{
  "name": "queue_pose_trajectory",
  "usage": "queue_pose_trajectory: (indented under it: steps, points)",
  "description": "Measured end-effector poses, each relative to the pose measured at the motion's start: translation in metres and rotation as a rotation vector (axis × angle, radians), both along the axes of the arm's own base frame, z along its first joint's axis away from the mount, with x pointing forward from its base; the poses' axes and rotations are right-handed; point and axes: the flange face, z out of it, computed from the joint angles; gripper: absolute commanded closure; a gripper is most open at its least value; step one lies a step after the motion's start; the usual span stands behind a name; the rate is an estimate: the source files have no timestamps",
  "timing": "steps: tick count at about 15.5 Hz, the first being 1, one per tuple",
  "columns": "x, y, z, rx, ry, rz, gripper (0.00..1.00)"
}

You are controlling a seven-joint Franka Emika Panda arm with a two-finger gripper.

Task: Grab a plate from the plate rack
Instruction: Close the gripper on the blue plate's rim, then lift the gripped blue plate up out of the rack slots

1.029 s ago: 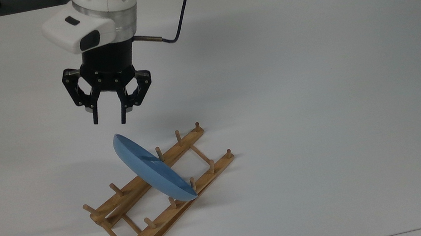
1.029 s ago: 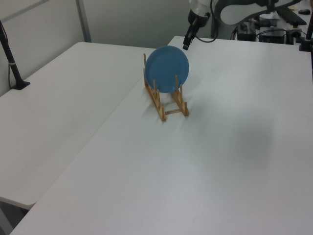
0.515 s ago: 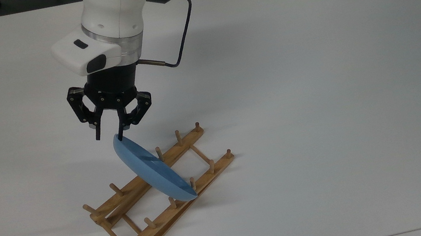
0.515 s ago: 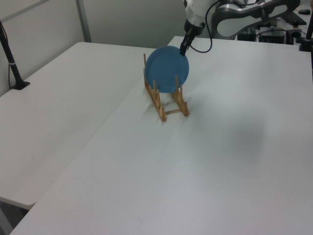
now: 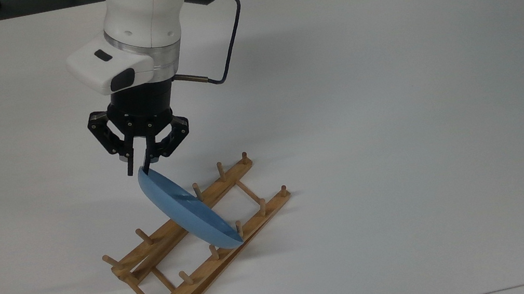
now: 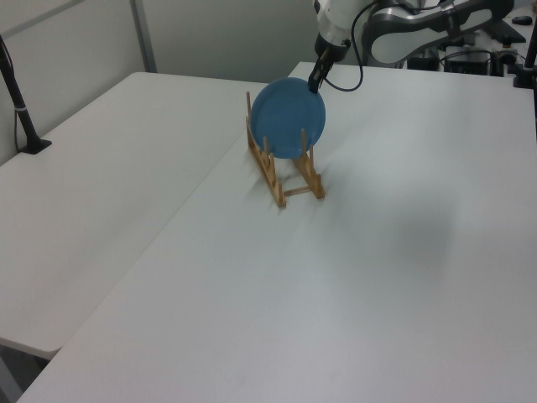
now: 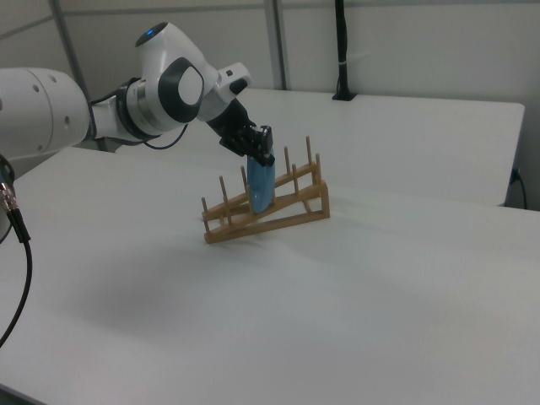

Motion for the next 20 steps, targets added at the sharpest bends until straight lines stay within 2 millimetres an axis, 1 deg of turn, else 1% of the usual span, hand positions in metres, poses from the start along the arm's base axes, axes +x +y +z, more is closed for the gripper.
queue_pose_trajectory:
  steps: [1, 2, 7, 9, 10, 11, 13, 17, 19, 20]
  points:
    - [0.0, 0.001, 0.0, -0.001, 0.0, 0.001, 0.99]
    - [0.0, 0.001, 0.0, -0.007, 0.0, 0.003, 1.0]
    - [0.0, -0.001, 0.001, -0.029, -0.003, 0.007, 1.0]
    - [0.001, -0.003, 0.006, -0.036, -0.012, 0.006, 1.0]
    - [0.001, -0.005, 0.012, -0.042, -0.021, 0.006, 1.0]
    - [0.001, -0.007, 0.02, -0.049, -0.035, 0.005, 1.0]
    - [-0.003, -0.011, 0.044, -0.065, -0.072, 0.002, 1.0]
    - [-0.019, -0.01, 0.094, -0.075, -0.144, -0.003, 1.0]
    - [-0.026, -0.009, 0.112, -0.076, -0.17, -0.005, 1.0]
    - [-0.028, -0.007, 0.117, -0.07, -0.183, -0.015, 1.0]
